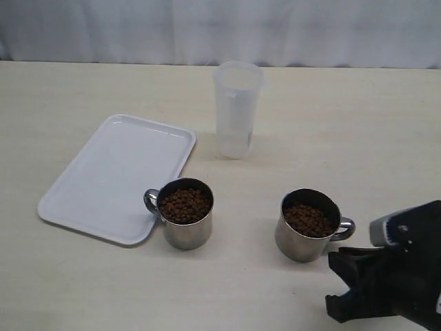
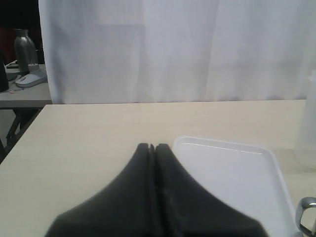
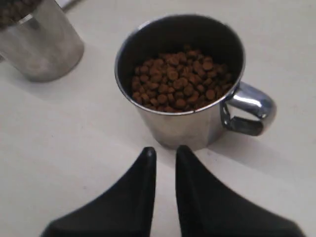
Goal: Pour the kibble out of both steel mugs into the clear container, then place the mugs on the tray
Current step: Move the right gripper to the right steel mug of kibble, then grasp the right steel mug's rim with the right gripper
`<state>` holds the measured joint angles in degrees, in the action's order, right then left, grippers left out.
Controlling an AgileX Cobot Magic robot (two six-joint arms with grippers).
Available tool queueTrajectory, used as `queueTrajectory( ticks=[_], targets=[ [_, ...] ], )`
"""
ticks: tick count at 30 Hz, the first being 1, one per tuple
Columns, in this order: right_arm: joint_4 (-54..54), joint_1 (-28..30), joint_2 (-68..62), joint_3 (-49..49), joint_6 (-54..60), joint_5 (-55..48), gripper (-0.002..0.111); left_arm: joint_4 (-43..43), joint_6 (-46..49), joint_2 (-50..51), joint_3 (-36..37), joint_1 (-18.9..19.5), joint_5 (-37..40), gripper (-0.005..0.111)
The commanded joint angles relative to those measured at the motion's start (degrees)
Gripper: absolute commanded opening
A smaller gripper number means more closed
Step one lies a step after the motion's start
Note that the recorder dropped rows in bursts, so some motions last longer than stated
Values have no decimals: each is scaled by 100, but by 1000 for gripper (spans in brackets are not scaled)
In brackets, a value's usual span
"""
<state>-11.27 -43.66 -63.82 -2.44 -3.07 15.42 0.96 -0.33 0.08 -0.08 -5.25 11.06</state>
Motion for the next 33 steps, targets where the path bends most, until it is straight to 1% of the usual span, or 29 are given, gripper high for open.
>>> queueTrajectory(
  ticks=[1, 5, 7, 8, 10, 16, 23, 33],
  targets=[
    [-29, -20, -1103, -545, 26, 181, 31, -8, -62, -8, 8, -17, -34, 0],
    [-29, -20, -1695, -933, 84, 238, 71, -8, -62, -8, 8, -17, -34, 0],
    [-29, -20, -1860, -1038, 84, 281, 87, -8, -62, -8, 8, -17, -34, 0],
    [-9, -20, -1929, -1069, 93, 316, 92, -8, -62, -8, 8, -17, -34, 0],
    [21, -20, -2045, -1101, 93, 522, 98, -8, -62, -8, 8, -17, -34, 0],
    [21, -20, -2390, -1115, 427, 1215, 98, -8, -62, -8, 8, -17, -34, 0],
    [21, -20, -2745, -1242, 537, 1361, 98, -8, -62, -8, 8, -17, -34, 0],
    [10, 7, -3130, -1565, 610, 1313, 98, -8, -62, -8, 8, -17, -71, 0]
  ],
)
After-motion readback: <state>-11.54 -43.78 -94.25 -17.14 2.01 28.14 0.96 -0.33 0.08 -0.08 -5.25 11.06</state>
